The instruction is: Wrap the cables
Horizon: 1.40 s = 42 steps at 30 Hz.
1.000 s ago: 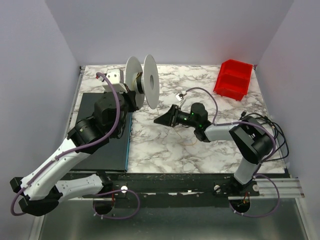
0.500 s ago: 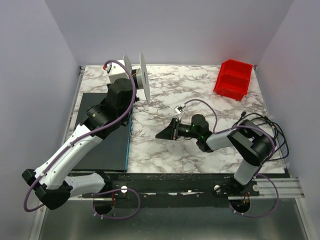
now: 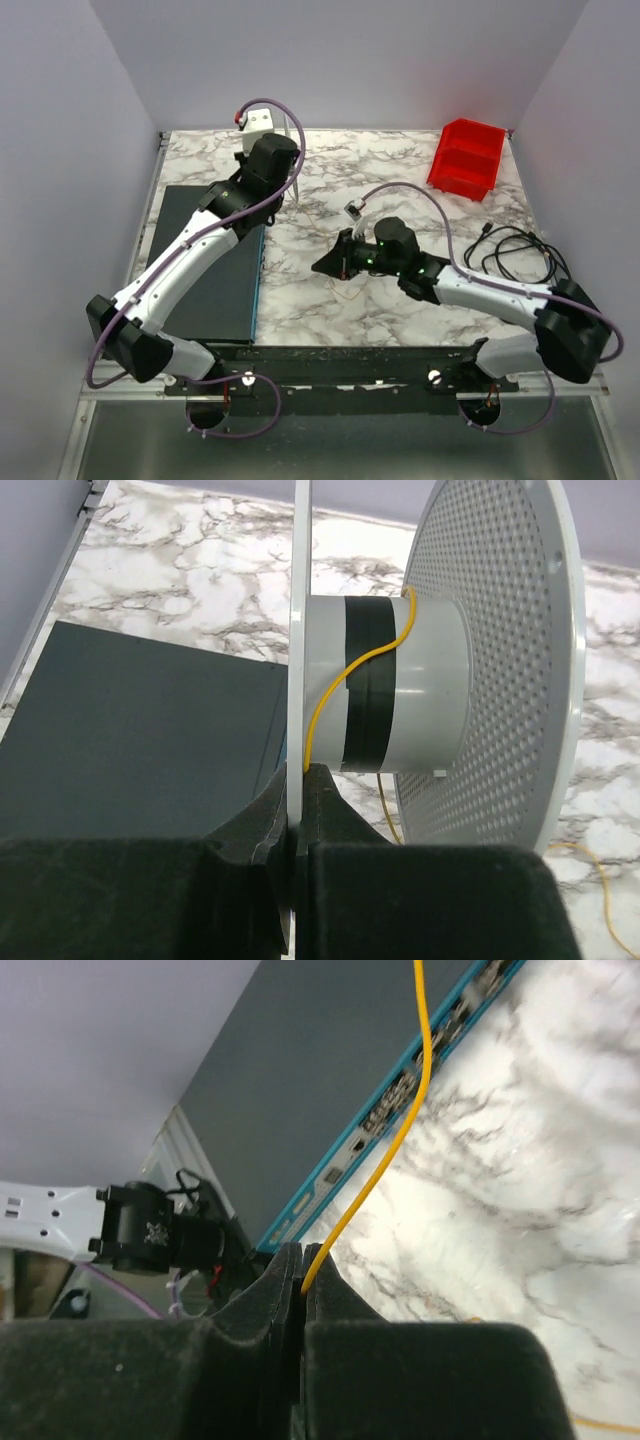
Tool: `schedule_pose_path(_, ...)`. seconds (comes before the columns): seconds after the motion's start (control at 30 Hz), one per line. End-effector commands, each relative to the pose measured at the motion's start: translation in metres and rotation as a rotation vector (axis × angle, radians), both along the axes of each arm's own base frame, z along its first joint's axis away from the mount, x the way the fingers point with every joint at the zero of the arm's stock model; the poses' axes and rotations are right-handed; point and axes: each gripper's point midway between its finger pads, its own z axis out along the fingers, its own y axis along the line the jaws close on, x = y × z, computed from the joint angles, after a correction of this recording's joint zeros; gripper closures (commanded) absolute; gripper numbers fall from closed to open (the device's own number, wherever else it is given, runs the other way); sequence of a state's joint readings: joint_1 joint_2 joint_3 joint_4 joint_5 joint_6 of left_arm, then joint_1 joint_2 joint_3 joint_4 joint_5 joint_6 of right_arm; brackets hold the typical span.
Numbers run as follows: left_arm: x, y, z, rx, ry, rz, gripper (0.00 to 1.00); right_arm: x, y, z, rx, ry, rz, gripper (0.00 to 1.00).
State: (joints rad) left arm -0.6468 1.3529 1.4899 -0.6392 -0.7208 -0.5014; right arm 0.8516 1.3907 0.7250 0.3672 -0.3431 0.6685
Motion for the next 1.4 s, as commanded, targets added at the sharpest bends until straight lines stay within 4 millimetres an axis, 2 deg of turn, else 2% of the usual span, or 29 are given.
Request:
schedule_pose_path(0.0,0.025,-0.005,0.002,0.021,-0.029,-0.001,1.0,0.023,-0.044,0.024,-0.224,-0.149,-0.171,0.99)
schedule_pose_path(0.17,0.036,-0.021,-0.014,0.051,-0.021,-0.077,1.0,0.041,-0.074,0.087,-0.291,-0.292,-0.299,0.99)
schedule_pose_path(0.33,0.032,-0.039,-0.022,0.06,-0.031,-0.222,1.0,0.064,-0.093,0.133,-0.348,-0.423,-0.415,0.99)
schedule_pose_path(0.53,0.016,-0.054,-0.036,0.076,-0.011,-0.37,1.0,0.1,-0.1,0.163,-0.448,-0.536,-0.536,0.99)
schedule_pose_path(0.7,-0.004,-0.064,-0.042,0.092,-0.014,-0.486,1.0,0.122,-0.09,0.186,-0.446,-0.6,-0.567,0.99)
schedule_pose_path(0.87,-0.028,-0.081,-0.042,0.126,-0.017,-0.648,1.0,0.144,-0.086,0.196,-0.432,-0.621,-0.559,0.99)
schedule_pose_path(1.0,-0.053,-0.095,-0.04,0.133,-0.025,-0.818,1.0,0.164,-0.093,0.2,-0.414,-0.62,-0.549,0.99)
schedule_pose_path(1.17,-0.086,-0.103,-0.021,0.142,-0.076,-1.002,1.0,0.186,-0.109,0.189,-0.382,-0.584,-0.525,0.94)
schedule_pose_path(1.37,-0.117,-0.108,-0.001,0.101,-0.111,-1.157,1.0,0.202,-0.125,0.161,-0.308,-0.517,-0.463,0.89)
